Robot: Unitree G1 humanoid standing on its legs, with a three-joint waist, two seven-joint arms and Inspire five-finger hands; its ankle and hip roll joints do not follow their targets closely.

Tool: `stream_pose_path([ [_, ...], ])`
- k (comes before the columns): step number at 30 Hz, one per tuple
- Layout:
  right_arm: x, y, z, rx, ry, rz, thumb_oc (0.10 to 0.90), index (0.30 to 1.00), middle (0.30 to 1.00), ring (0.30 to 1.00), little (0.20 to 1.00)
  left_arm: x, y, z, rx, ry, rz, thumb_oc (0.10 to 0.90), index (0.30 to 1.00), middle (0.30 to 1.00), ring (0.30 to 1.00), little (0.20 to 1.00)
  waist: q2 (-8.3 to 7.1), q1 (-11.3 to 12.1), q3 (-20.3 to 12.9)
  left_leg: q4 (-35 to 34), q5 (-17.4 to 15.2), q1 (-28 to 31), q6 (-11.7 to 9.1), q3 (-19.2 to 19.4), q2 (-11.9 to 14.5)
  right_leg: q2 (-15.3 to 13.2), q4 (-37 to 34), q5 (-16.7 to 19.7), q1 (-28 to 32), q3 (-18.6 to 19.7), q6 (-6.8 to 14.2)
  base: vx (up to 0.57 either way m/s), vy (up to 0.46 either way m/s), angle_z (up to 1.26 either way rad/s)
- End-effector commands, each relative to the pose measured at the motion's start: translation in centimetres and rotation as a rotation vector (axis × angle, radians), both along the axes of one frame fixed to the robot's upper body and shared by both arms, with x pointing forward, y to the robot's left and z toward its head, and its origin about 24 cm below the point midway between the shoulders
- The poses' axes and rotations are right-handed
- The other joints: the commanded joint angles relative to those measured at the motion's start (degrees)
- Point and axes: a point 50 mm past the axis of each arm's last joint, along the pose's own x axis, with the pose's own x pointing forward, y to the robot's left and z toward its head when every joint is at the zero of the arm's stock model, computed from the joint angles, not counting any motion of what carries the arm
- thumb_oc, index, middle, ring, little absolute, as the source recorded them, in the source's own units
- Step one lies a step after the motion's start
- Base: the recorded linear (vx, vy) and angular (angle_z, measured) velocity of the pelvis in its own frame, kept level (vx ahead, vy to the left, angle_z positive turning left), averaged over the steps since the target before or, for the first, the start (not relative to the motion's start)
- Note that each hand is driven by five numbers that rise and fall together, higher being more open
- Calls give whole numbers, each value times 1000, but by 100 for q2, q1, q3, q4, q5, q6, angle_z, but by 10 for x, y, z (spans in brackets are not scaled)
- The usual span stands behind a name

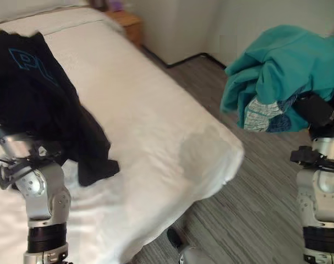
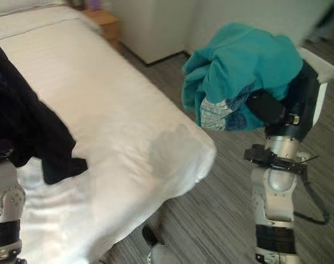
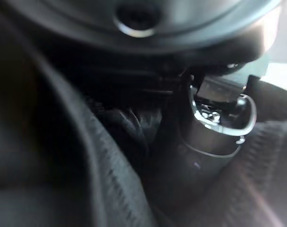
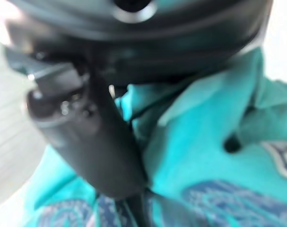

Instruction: Pick up bed clothes into laundry basket.

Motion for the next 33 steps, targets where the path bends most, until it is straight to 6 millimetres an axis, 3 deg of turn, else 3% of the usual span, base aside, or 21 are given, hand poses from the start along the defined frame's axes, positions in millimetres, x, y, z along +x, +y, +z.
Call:
stream_pose_path([
  [1, -28, -3, 47, -101, -245, -14, 400, 300, 300, 300, 300, -4, -20, 24, 162, -108, -105, 400, 300, 300, 300, 300, 224, -422, -261, -989, 446, 375, 48, 591, 127, -410, -696, 488, -698, -1349, 556, -605, 259, -247],
  [2, -34, -6, 38, -97, -208, -43, 400, 300, 300, 300, 300, -3, -12, 16, 120, -70, -87, 400, 300, 300, 300, 300, 240, -491, -182, -997, 601, 281, 15, 942, 161, -641, -316, 350, -677, -2057, 379, -368, 101, -230],
  [3, -35, -6, 38, -97, -206, -43, 400, 300, 300, 300, 300, -3, -12, 16, 120, -68, -89, 400, 300, 300, 300, 300, 226, -506, -182, -1009, 634, 283, -1, 925, 162, -633, -250, 330, -701, -2072, 360, -333, 123, -220],
  [5, -36, -6, 19, -34, -141, -49, 400, 300, 300, 300, 300, -7, 5, -7, 22, 13, -41, 400, 300, 300, 300, 300, 281, -552, -159, -1231, 1063, 184, 82, 1556, 247, -654, 955, 20, -343, -2756, 152, -406, 176, -143],
  [6, -39, -7, 19, -40, -139, -44, 400, 300, 300, 300, 300, -14, 14, -14, 22, 42, -4, 400, 300, 300, 300, 300, 277, -473, -180, -1389, 1066, 300, 70, 1763, 257, -613, 1154, -247, -291, -2750, 73, -455, 211, -170],
  [7, -40, -4, 18, -52, -131, -48, 400, 300, 300, 300, 300, -20, 18, -24, 12, 87, 43, 400, 300, 300, 300, 300, 322, -334, -149, -1512, 1213, 322, 150, 2044, 263, -694, 1698, -442, -168, -3121, -38, -239, 83, -274],
  [8, -40, -4, 18, -52, -131, -48, 400, 300, 300, 300, 300, -20, 18, -24, 12, 87, 44, 400, 300, 300, 300, 300, 311, -320, -150, -1523, 1256, 312, 143, 2066, 263, -687, 1688, -401, -187, -3103, -48, -513, 180, -343],
  [9, -40, -7, 23, -127, -113, -100, 400, 300, 300, 300, 300, -28, 28, -34, -2, 134, 95, 400, 300, 300, 300, 300, 403, -156, -214, -1709, 1452, 194, 257, 2415, 254, -769, 2286, -700, 106, -3665, -133, -434, 111, -275],
  [12, -40, -11, 17, -110, -86, -135, 400, 300, 300, 300, 300, -33, 36, -35, 63, 178, 148, 400, 300, 300, 300, 300, 271, 31, -496, -1850, 1570, 28, 268, 2689, 110, -645, 1524, -836, 843, -3608, -83, -411, -14, -198],
  [13, -39, -9, 13, -85, -78, -117, 400, 300, 300, 300, 300, -34, 38, -29, 73, 161, 160, 400, 300, 300, 300, 300, 184, 210, -549, -1753, 1609, -134, 205, 2783, 133, -701, 819, -1146, 1085, -3773, -168, -163, -64, -65],
  [14, -40, -9, 12, -83, -78, -117, 400, 300, 300, 300, 300, -34, 38, -29, 75, 161, 159, 400, 300, 300, 300, 300, 169, 215, -554, -1745, 1609, -136, 198, 2787, 133, -704, 770, -1127, 1108, -3771, -170, -282, -178, -44],
  [15, -39, -6, 12, -84, -79, -90, 400, 300, 300, 300, 300, -35, 38, -25, 88, 145, 169, 400, 300, 300, 300, 300, 91, 181, -564, -1572, 1580, -243, 138, 2916, 195, -674, 109, -1046, 1212, -3669, -205, -154, -181, -27],
  [16, -40, -6, 13, -98, -79, -76, 400, 300, 300, 300, 300, -34, 37, -25, 101, 148, 155, 400, 300, 300, 300, 300, 18, 214, -540, -1142, 1598, -500, 51, 2925, 327, -676, -155, -1053, 1415, -3537, -310, -273, -327, -35],
  [17, -37, -3, 14, -101, -85, -39, 400, 300, 300, 300, 300, -34, 35, -23, 131, 149, 145, 400, 300, 300, 300, 300, -54, 339, -438, -430, 1858, -839, -175, 2606, 596, -565, -388, -1010, 1512, -3444, -453, -406, -278, -34],
  [18, -24, 5, 19, -87, -102, 24, 400, 300, 300, 300, 300, -31, 31, -21, 140, 137, 139, 400, 300, 300, 300, 300, -113, 775, -188, 391, 2182, -1270, -361, 1003, 337, -456, -285, -846, 1404, -3122, -551, -381, -214, -28],
  [20, -17, 8, 17, -41, -101, 84, 400, 300, 300, 300, 300, -27, 27, -24, 122, 145, 128, 400, 300, 300, 300, 300, -214, 736, -146, 752, 2014, -1236, -381, 645, 479, -541, -275, -744, 1310, -3088, -561, -326, -49, -117],
  [21, -22, 6, 16, -56, -91, 82, 400, 300, 300, 300, 300, -28, 26, -27, 119, 156, 123, 400, 300, 300, 300, 300, -170, 567, -210, 609, 1780, -1082, -280, 853, 628, -579, -234, -739, 1280, -3141, -542, -221, 52, -79],
  [24, -22, 6, 13, -39, -78, 76, 400, 300, 300, 300, 300, -29, 25, -28, 93, 146, 112, 400, 300, 300, 300, 300, -52, 492, -364, 150, 1539, -691, -257, 832, 641, -586, -194, -785, 1253, -3119, -490, -61, 115, 26],
  [26, -28, 3, 3, -24, -41, 59, 400, 300, 300, 300, 300, -28, 20, -36, 101, 183, 94, 400, 300, 300, 300, 300, 190, 290, -549, -1509, 1490, 125, -234, 1092, 567, -563, -114, -841, 1163, -3260, -429, -25, 254, -10],
  [28, -30, 2, -2, -22, -21, 34, 400, 300, 300, 300, 300, -24, 16, -33, 122, 182, 95, 400, 300, 300, 300, 300, 247, 257, -610, -2018, 1645, 369, -239, 1030, 447, -578, -130, -847, 1147, -3291, -381, -55, 177, 28],
  [33, -30, -5, -10, -24, 18, -9, 400, 300, 300, 300, 300, -29, 21, -33, 178, 204, 133, 400, 300, 300, 300, 300, 326, 310, -671, -2155, 1653, 493, -200, 1034, 331, -707, -256, -825, 1244, -3360, -296, -34, 96, 4],
])
